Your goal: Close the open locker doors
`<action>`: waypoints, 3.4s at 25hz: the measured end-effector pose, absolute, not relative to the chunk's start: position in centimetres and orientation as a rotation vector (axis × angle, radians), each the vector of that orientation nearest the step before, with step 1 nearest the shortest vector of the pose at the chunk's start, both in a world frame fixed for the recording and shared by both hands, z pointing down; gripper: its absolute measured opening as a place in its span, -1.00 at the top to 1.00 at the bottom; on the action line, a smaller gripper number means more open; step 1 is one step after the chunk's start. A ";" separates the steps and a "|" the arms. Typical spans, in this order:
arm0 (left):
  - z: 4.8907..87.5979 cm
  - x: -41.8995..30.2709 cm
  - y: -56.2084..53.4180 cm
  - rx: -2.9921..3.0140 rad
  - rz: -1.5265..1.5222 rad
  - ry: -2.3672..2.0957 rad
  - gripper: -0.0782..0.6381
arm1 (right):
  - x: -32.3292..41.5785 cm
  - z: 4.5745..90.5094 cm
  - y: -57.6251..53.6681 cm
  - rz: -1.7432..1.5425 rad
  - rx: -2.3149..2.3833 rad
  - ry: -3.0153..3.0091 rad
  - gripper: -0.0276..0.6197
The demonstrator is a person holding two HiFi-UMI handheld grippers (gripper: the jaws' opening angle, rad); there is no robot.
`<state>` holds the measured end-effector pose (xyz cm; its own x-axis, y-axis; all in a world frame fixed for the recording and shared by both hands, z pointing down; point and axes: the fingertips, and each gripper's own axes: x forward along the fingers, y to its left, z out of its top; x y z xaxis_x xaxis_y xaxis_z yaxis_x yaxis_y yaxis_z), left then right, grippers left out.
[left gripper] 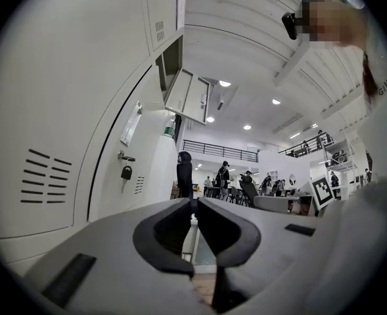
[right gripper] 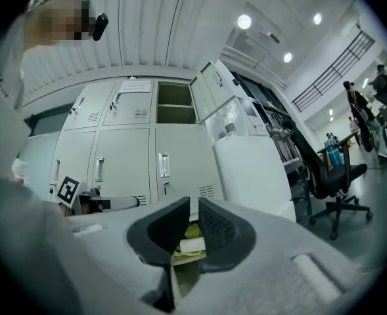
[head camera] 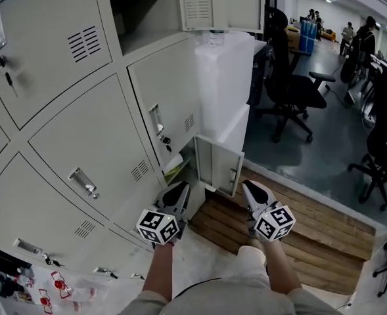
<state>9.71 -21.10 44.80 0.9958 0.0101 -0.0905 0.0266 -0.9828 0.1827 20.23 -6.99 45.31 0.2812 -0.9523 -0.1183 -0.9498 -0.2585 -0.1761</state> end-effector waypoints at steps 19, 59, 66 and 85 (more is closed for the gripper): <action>36.6 28.8 -25.3 2.901 -0.264 -0.499 0.70 | 41.0 33.6 -16.9 0.077 -1.927 2.278 0.78; 25.5 26.6 -27.0 2.950 -0.149 -1.108 0.70 | 47.3 6.1 -18.4 0.485 -1.521 2.210 0.26; 25.9 25.3 -26.8 2.947 -0.117 -1.163 0.70 | 45.1 5.5 -17.6 0.512 -1.482 2.235 0.29; 25.1 19.6 -27.2 2.892 -0.159 -1.301 0.70 | 35.7 6.1 -17.4 0.735 -1.374 2.371 0.29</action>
